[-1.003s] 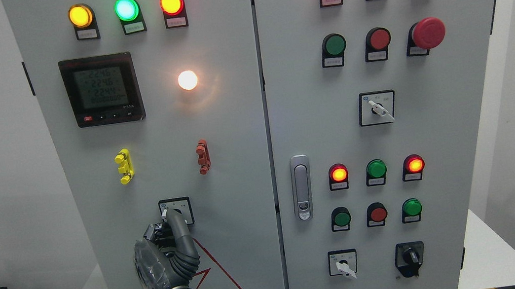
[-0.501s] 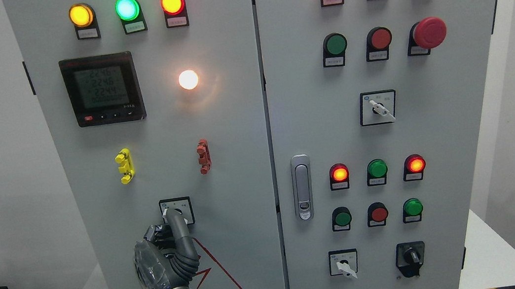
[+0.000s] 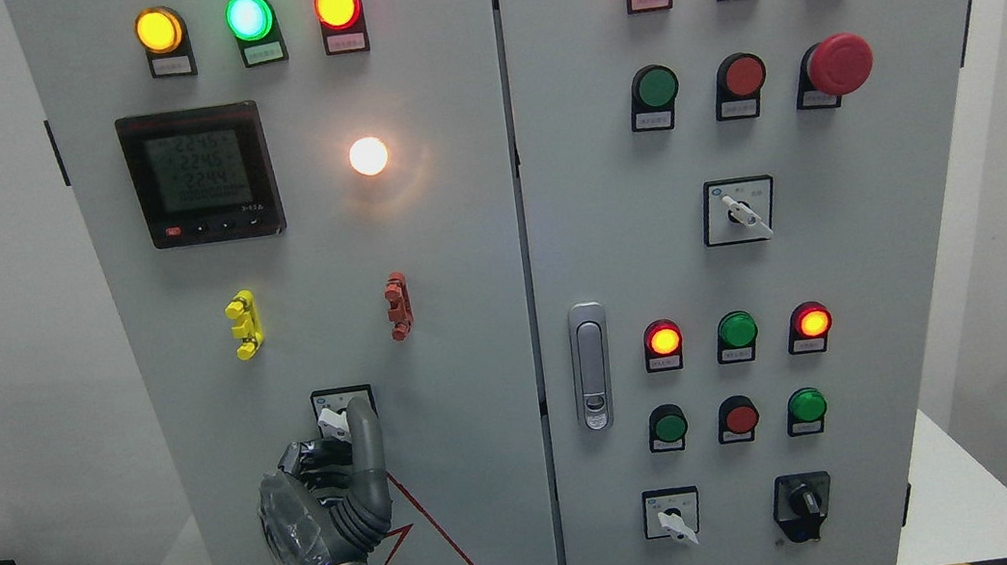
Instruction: Turn on light switch 1
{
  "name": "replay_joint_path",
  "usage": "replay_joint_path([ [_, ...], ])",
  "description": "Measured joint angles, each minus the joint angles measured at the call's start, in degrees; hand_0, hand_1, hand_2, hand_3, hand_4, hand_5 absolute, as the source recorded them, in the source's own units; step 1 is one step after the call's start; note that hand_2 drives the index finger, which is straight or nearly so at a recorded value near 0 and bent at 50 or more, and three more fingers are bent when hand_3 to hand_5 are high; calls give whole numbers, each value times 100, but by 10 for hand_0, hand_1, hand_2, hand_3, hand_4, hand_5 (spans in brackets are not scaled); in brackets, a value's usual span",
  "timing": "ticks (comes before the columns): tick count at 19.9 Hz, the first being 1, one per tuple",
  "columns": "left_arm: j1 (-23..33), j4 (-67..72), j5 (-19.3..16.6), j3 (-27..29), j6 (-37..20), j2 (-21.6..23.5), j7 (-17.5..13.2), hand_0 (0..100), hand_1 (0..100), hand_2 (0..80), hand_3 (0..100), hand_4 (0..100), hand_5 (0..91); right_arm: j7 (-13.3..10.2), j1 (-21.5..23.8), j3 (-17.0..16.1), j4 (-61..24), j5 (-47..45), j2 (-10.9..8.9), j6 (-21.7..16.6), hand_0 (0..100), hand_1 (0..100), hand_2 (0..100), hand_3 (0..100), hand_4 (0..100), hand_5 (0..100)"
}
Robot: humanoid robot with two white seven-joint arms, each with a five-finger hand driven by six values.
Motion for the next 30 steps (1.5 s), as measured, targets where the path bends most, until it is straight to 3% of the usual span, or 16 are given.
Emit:
replay_joint_path([
  [10,321,-151,-23,13,-242,-5,-203,32,336,647,719,762,684,-16,0,0,1,0,0,0,120,389,0,0,0,0],
  [13,554,-233,-36,22,-617,6,-234,35,341,652,728,764,671,-21,0,0,1,0,0,0,120,389,0,0,0,0],
  [17,1020,-311,-64,83,-1395,66,-346,36,356,663,743,767,582,-22,0,0,1,0,0,0,120,389,0,0,0,0],
  [22,1916,-260,-78,423,-3094,218,-1348,53,348,648,774,764,484,-23,0,0,1,0,0,0,120,389,0,0,0,0],
  [25,2420,-61,-77,849,-4178,319,-1980,65,334,588,757,726,404,-25,0,0,1,0,0,0,120,389,0,0,0,0],
  [28,2894,249,-74,1435,-4994,397,-2620,75,293,446,642,639,231,-27,0,0,1,0,0,0,120,389,0,0,0,0],
  [30,3181,531,-62,1911,-5422,438,-3071,84,248,321,504,506,103,-31,0,0,1,0,0,0,120,389,0,0,0,0],
])
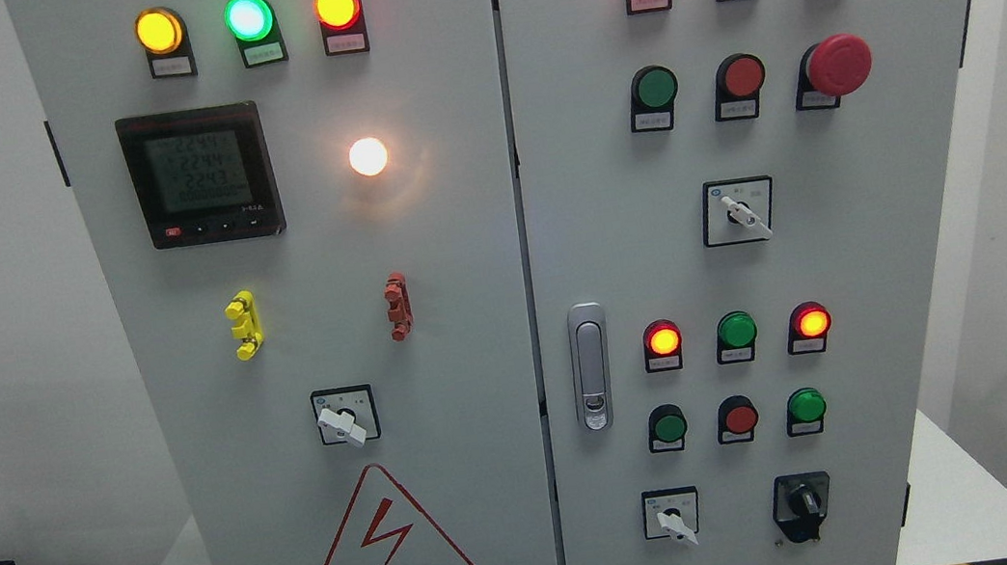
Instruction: Turn on light switch 1
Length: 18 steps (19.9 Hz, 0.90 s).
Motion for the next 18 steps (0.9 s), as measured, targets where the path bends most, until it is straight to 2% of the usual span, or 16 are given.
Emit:
replay_joint_path([
  [3,340,495,30,722,-474,47,-584,95,196,244,395,419,87,-9,0,0,0,0,0,0,120,389,0,0,0,0],
  [7,625,1339,101,1665,-827,97,-1286,96,182,146,277,308,36,-17,0,0,0,0,0,0,120,389,0,0,0,0],
  [9,732,1797,124,2082,-920,115,-1564,99,174,61,190,234,5,-17,0,0,0,0,0,0,120,389,0,0,0,0],
  [12,901,2456,136,2599,-989,137,-1746,127,164,0,133,188,0,3,0,0,0,0,0,0,120,389,0,0,0,0],
  [18,1145,3998,52,3299,-1013,168,-1764,243,180,0,76,156,0,3,0,0,0,0,0,0,120,389,0,0,0,0],
])
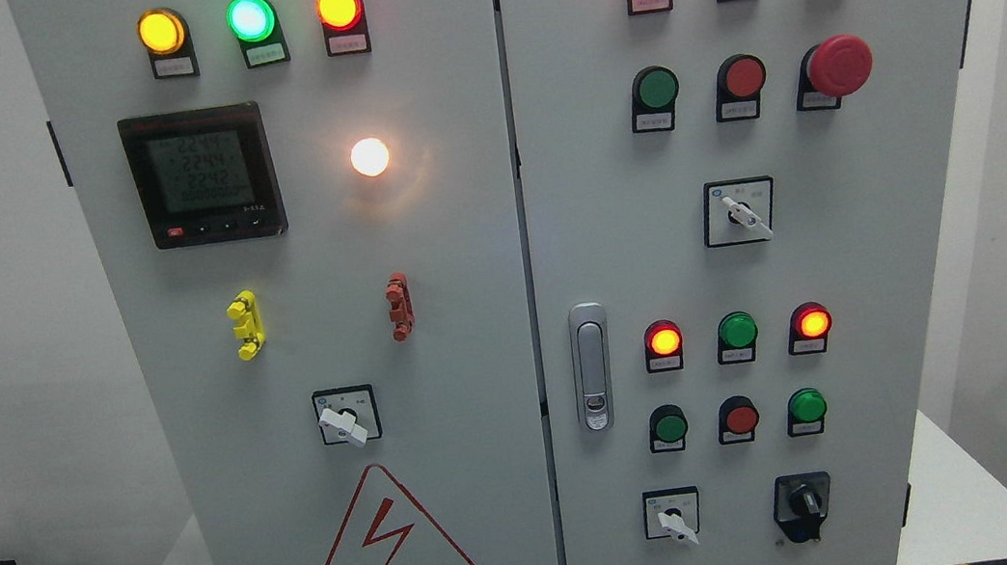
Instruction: Turn on light switch 1
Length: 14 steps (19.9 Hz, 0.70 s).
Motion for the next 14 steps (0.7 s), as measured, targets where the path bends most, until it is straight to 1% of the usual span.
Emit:
replay_joint_path([
  [5,83,1391,-397,272,56,14,66,279,176,0,33,124,0,1,0,0,-1,0,0,0,120,389,0,0,0,0],
  [9,94,2432,-593,207,136,22,83,291,173,0,0,83,0,5,0,0,0,0,0,0,120,389,0,0,0,0],
  [11,69,2868,-654,91,384,25,87,295,173,0,0,59,0,5,0,0,0,0,0,0,120,389,0,0,0,0],
  [14,-14,3398,-704,-162,1052,27,68,298,180,0,0,37,0,8,0,0,0,0,0,0,120,389,0,0,0,0],
])
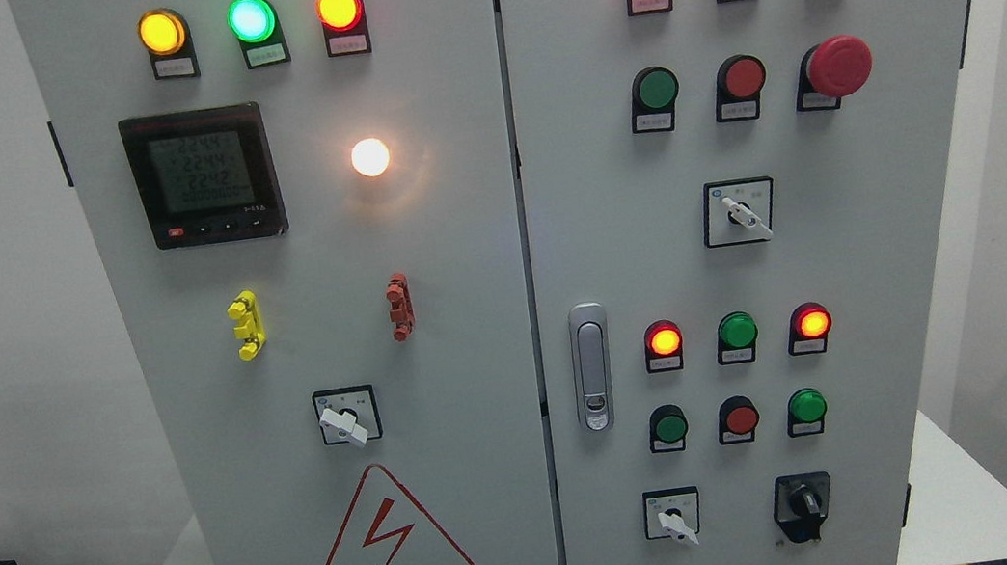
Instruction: Turn on light switch 1
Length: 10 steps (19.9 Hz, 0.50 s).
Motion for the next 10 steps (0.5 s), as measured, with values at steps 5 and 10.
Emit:
replay_joint_path([
  [5,-234,654,-39,-566,982,5,-223,310,150,0,0,0,0,0,0,0,-1,0,0,0,120,389,0,0,0,0],
  [10,-505,1096,-41,-1172,1370,8,-250,318,126,0,0,0,0,0,0,0,-1,0,0,0,120,389,0,0,0,0],
])
